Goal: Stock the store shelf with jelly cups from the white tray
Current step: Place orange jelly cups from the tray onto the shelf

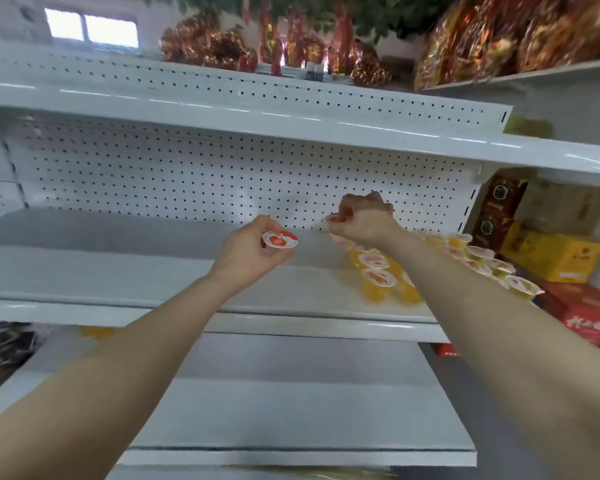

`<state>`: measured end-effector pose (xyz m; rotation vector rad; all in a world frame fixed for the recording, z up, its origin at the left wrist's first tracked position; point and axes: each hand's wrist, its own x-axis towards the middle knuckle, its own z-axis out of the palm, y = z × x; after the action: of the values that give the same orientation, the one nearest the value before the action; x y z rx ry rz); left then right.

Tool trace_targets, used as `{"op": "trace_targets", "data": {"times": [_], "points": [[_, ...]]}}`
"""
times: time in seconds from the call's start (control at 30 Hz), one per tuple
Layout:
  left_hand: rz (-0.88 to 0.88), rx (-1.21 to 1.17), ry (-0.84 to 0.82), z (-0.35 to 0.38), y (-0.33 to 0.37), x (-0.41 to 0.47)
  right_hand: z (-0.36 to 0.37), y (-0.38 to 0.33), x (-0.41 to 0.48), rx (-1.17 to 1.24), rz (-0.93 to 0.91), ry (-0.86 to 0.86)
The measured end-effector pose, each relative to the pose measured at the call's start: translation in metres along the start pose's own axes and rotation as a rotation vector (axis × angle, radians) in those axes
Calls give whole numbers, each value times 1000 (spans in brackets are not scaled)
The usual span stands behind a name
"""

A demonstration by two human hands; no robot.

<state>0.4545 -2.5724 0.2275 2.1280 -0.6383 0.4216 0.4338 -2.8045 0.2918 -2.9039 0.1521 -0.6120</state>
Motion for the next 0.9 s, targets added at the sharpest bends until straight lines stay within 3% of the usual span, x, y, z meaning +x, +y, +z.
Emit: {"op": "trace_targets", "data": {"times": [0.33,0.9], "points": [[-66,84,-11,27,-33,48,34,14,57,-36,4,-239],[-140,64,-141,70,-35,71,82,43,80,-75,-92,-154]]}}
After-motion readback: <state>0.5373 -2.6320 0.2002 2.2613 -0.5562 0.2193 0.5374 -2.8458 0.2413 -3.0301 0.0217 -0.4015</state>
